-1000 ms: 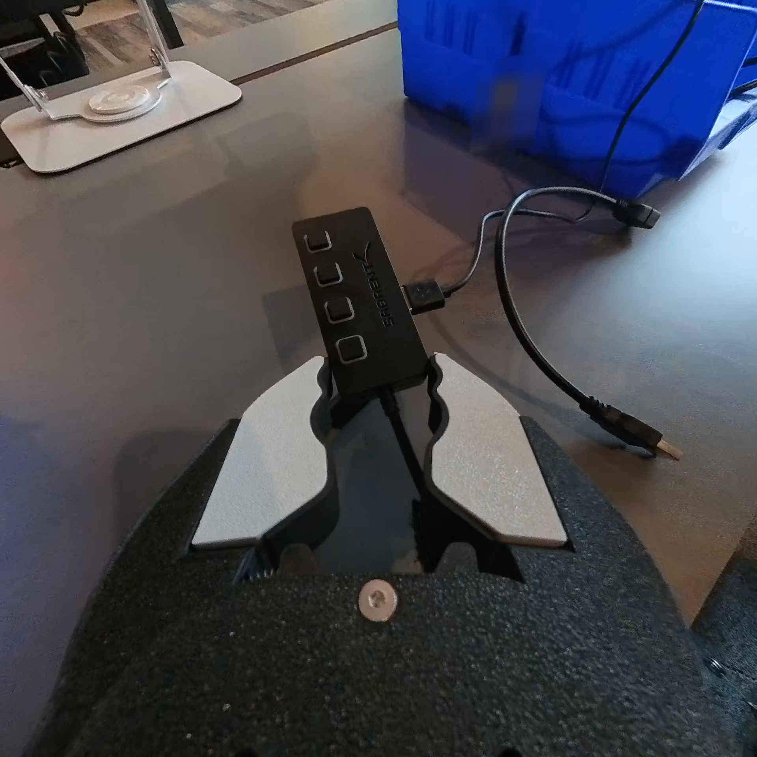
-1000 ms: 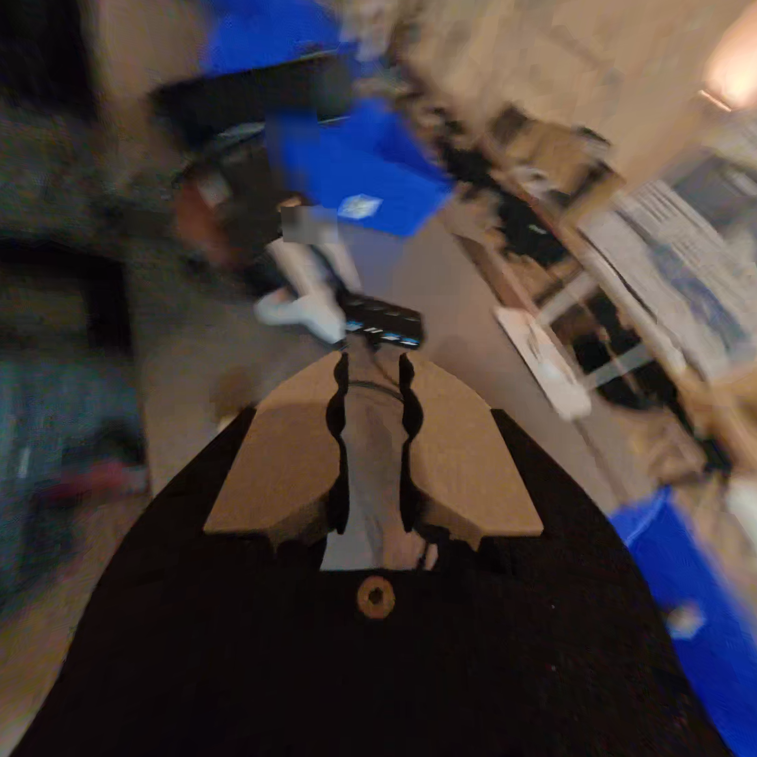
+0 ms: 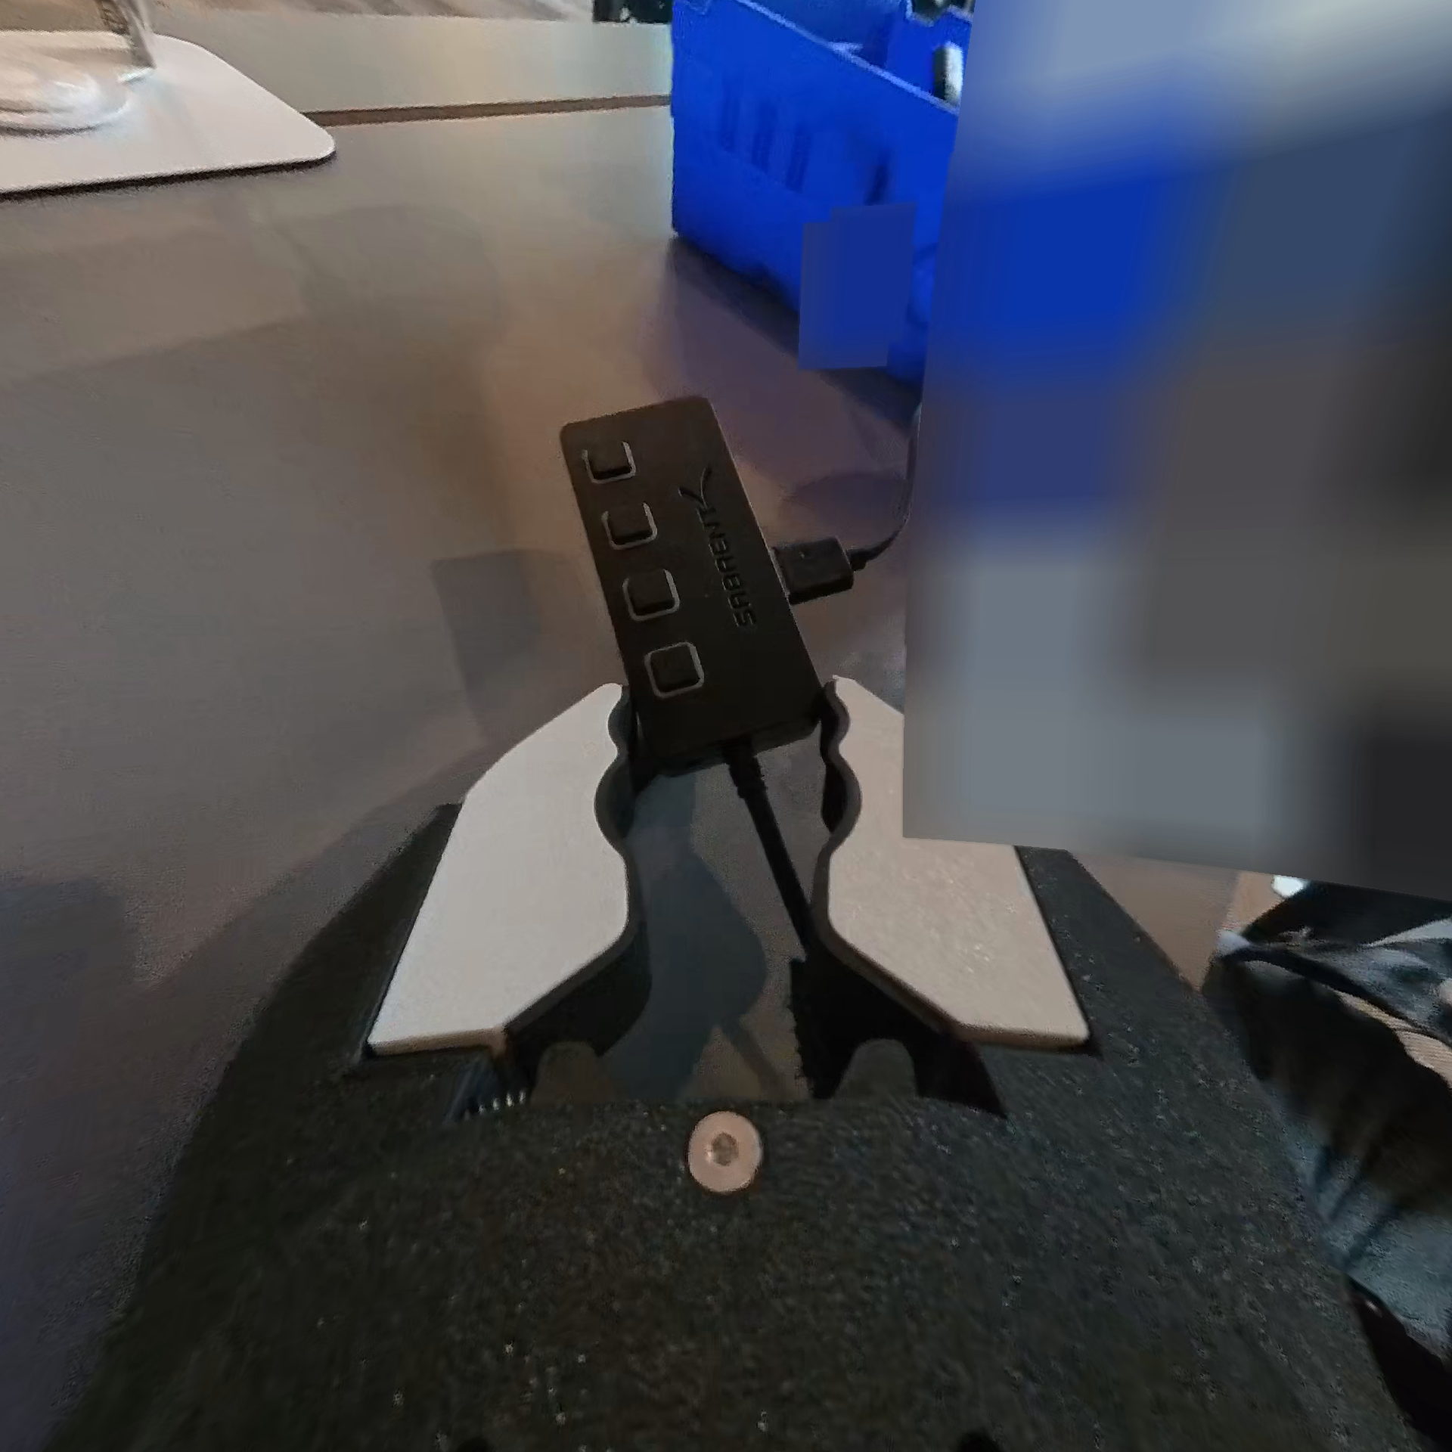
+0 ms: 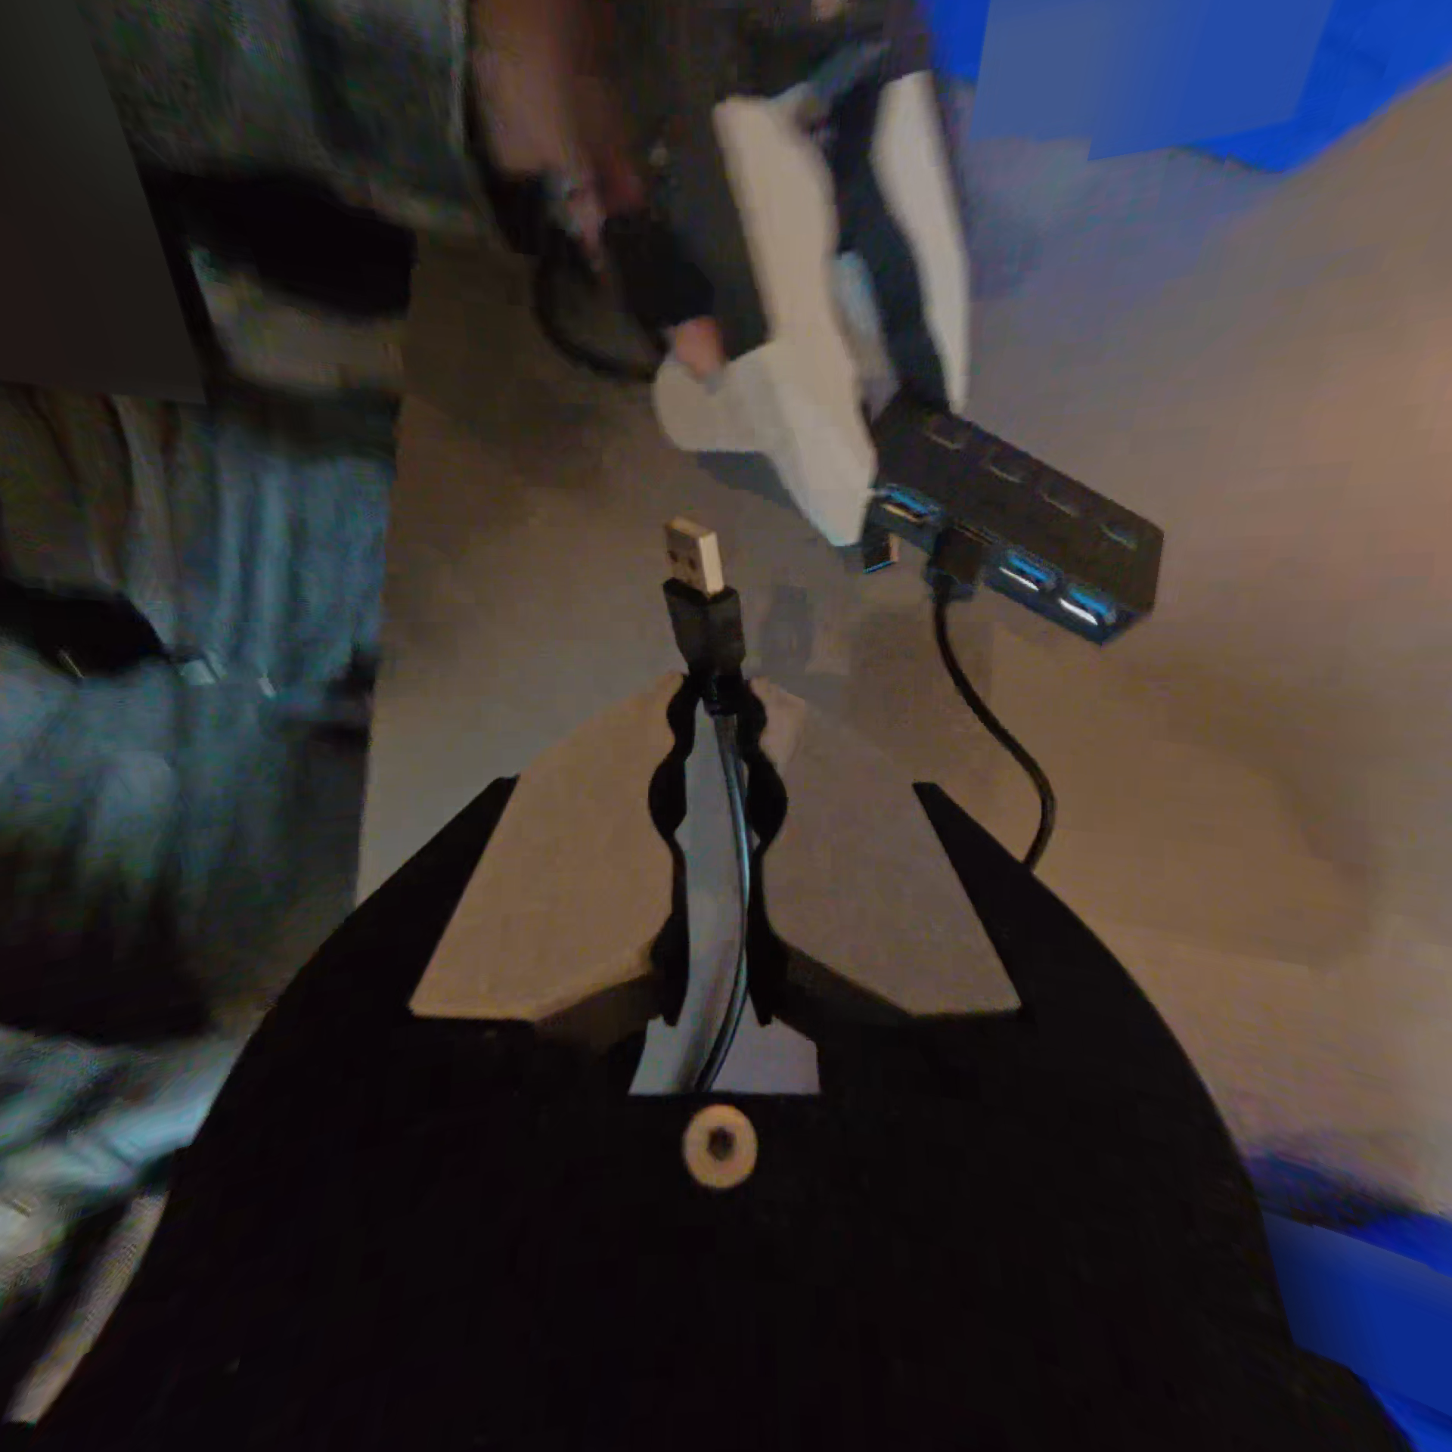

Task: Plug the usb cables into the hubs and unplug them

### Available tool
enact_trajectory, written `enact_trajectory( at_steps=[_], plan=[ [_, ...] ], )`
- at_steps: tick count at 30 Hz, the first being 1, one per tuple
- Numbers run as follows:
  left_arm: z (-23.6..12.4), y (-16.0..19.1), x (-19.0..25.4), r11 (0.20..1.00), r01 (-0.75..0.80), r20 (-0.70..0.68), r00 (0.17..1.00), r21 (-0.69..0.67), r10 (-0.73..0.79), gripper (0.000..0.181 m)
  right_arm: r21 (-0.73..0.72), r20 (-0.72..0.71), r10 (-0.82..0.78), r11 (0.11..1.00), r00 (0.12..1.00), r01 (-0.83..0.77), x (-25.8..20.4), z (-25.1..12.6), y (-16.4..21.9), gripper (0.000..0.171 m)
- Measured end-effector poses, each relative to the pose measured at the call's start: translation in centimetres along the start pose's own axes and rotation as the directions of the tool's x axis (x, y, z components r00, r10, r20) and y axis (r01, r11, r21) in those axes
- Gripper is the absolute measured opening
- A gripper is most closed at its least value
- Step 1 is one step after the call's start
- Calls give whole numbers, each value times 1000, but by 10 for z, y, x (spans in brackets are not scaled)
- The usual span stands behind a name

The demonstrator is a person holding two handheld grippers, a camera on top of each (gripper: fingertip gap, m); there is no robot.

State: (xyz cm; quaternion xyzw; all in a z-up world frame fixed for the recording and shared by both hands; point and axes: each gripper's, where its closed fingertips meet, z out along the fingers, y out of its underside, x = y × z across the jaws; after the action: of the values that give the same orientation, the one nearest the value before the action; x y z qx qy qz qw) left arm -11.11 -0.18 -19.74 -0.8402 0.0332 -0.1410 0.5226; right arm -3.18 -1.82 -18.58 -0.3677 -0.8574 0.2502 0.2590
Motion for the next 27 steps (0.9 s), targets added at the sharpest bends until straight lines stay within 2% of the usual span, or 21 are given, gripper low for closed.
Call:
enact_trajectory(
  at_steps=[4, 7, 11, 18, 24, 27],
  plan=[
    [-2, -3, 4, 999, 29, -55, 998, 22, -27, 45, 128, 87, 371, 916, 925, -380, 10, -16, -13, 7],
    [-2, -2, 5, 1000, 15, -50, 999, 16, -14, 45, 146, 138, 477, 857, 868, -494, 16, -21, -11, 7],
    [-1, -1, 5, 1000, 2, -40, 999, 11, -2, 45, 181, 99, 459, 864, 883, -470, 24, -24, -7, 7],
    [0, -1, 6, 999, -39, -14, 999, 6, 39, 45, 339, 6, 197, 922, 980, -188, 18, -48, -39, 7],
    [0, -2, 5, 995, -96, 24, 995, 14, 96, 45, 284, -7, 158, 947, 987, -150, 15, -58, -43, 7],
    [1, -1, 5, 990, -143, 49, 989, 3, 143, 45, 247, 61, 190, 948, 980, -199, 11, -62, -43, 7]
  ],
)
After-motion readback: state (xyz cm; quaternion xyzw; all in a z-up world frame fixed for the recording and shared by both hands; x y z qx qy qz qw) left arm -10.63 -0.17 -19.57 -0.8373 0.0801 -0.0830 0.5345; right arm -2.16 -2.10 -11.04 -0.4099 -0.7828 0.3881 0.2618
